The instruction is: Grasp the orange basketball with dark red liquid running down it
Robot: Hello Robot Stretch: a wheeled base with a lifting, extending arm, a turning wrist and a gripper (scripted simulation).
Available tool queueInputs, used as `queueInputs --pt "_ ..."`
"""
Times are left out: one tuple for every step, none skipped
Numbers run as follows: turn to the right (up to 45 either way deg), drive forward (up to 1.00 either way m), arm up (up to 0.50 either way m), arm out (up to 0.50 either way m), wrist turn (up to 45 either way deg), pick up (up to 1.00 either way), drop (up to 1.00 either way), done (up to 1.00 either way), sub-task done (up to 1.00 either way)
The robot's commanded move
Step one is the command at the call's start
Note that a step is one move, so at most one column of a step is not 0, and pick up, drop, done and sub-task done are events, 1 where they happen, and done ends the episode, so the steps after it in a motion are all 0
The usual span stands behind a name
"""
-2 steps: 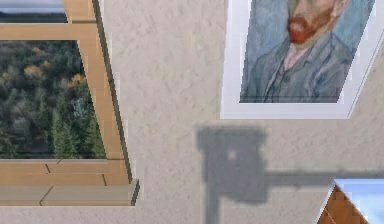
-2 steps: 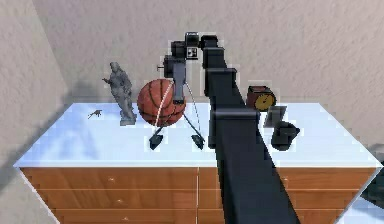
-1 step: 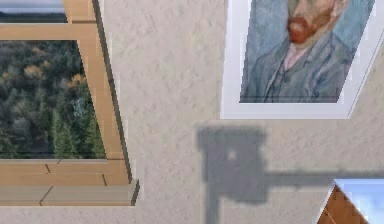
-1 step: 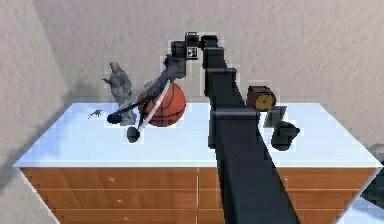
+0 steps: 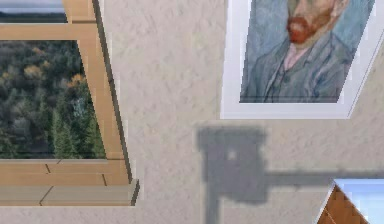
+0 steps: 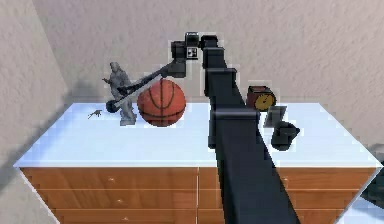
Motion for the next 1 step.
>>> queueInputs --pt "0.0 0.00 0.00 0.00 45.0 0.00 0.00 0.00 0.00"
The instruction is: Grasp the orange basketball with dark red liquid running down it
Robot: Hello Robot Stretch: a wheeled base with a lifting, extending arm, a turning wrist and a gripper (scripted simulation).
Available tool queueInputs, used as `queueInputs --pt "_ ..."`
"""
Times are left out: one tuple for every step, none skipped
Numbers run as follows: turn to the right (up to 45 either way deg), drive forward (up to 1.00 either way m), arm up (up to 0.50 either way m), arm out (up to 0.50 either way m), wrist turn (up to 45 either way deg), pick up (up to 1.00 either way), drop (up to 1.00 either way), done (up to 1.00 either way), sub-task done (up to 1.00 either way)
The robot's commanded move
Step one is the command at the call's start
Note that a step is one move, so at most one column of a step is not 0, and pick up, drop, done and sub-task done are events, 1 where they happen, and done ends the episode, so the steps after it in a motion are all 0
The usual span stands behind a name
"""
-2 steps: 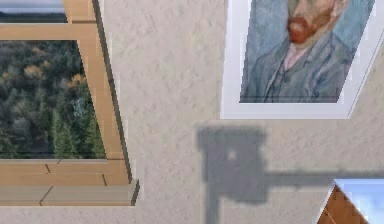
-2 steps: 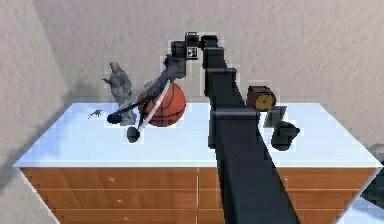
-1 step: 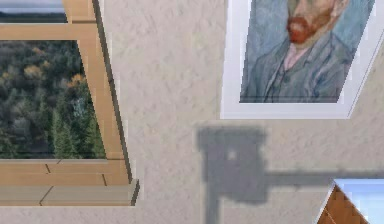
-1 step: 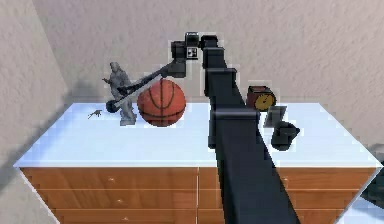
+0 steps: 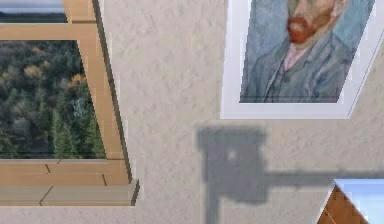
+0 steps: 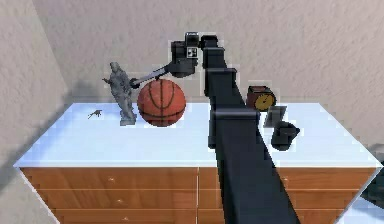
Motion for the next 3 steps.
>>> queueInputs --pt "0.0 0.00 0.00 0.00 21.0 0.00 0.00 0.00 0.00" --pt "0.0 0.00 -0.18 0.00 0.0 0.00 0.00 0.00 0.00" --pt "0.0 0.00 0.00 0.00 0.0 1.00 0.00 0.00 0.00"
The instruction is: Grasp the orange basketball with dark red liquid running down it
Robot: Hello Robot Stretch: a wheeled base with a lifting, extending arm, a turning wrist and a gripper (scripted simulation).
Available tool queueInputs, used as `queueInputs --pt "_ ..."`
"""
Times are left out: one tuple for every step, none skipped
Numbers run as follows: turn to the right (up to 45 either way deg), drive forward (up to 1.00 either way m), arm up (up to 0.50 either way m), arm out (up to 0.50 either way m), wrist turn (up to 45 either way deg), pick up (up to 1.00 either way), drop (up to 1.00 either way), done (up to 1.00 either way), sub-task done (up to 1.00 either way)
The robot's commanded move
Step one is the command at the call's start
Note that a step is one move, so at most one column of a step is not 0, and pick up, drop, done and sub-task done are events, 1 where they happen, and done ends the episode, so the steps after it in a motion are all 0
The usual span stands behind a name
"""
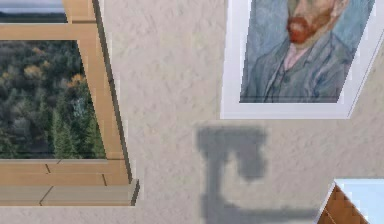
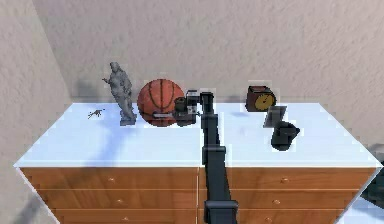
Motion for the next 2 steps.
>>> queueInputs --pt "0.0 0.00 0.10 0.00 0.0 0.00 0.00 0.00 0.00" --pt "0.0 0.00 0.00 0.00 0.0 0.00 0.00 1.00 0.00"
